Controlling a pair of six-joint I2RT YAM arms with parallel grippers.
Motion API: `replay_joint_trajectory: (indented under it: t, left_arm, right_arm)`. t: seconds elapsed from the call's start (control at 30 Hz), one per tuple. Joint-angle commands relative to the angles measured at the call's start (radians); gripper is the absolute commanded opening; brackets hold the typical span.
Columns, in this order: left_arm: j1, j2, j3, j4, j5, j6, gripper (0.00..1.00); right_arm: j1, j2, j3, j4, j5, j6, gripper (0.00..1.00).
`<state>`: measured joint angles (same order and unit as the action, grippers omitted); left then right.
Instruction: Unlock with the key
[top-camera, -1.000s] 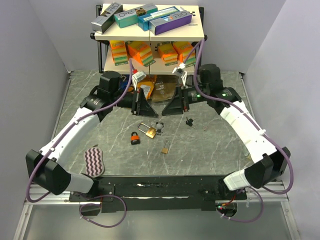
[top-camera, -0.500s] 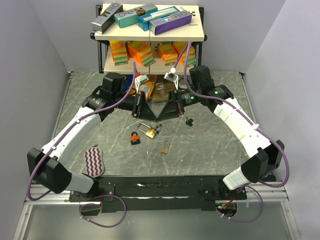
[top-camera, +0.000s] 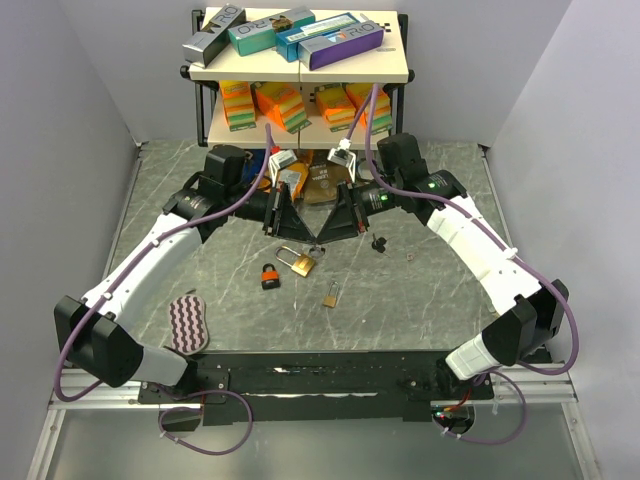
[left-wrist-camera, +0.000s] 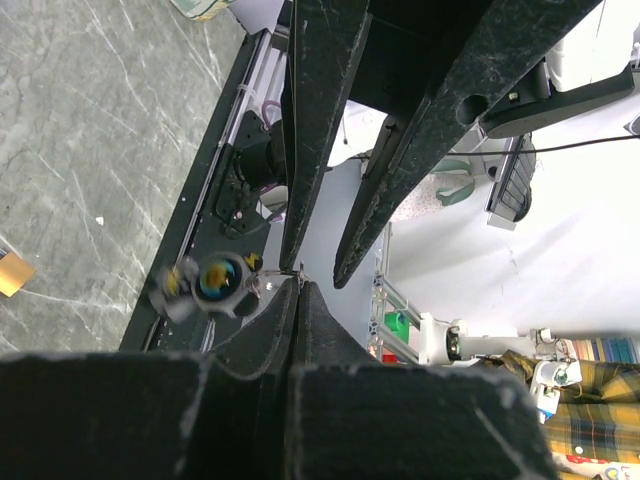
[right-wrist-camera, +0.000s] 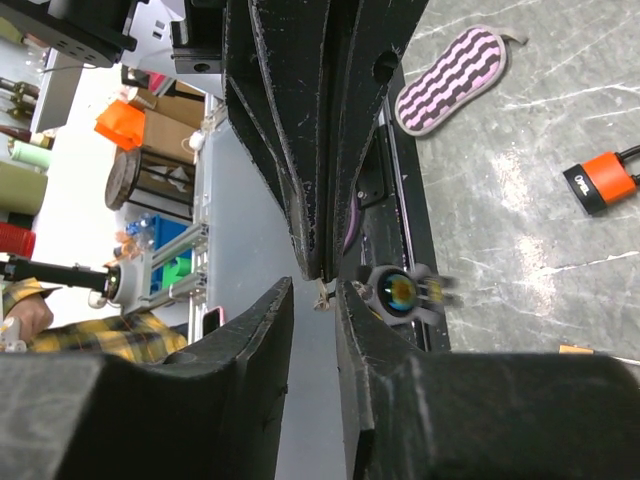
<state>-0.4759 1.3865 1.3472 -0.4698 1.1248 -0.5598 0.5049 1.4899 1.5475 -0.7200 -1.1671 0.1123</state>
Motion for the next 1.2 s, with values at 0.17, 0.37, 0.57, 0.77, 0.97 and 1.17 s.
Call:
replay_joint_trajectory:
  t: [0.17, 0.37, 0.57, 0.77, 0.97, 1.17]
  left_arm:
    - [-0.003, -0.015, 0.052, 0.023, -0.003, 0.029, 0.01]
    - [-0.003, -0.023, 0.032, 0.063, -0.003, 0.001, 0.01]
    - [-0.003, -0.027, 0.029, 0.072, -0.006, -0.002, 0.01]
    - [-0.003, -0.035, 0.023, 0.085, -0.023, -0.008, 0.01]
    - [-0.003, -0.035, 0.006, 0.126, -0.057, -0.035, 0.01]
    - [-0.003, -0.035, 0.007, 0.111, -0.241, -0.052, 0.67]
  right_arm:
    - [0.007, -0.014, -0.006, 0.016, -0.04, -0.008, 0.24]
    - [0.015, -0.008, -0.001, 0.004, -0.045, -0.017, 0.22]
    - [0.02, 0.001, 0.008, -0.024, -0.042, -0.039, 0.2]
    - [0.023, 0.006, 0.01, -0.042, -0.046, -0.051, 0.06]
    - [0.023, 0.006, 0.003, -0.035, -0.04, -0.043, 0.0]
    - [0.009, -0.032, -0.05, 0.071, 0.026, 0.039, 0.0]
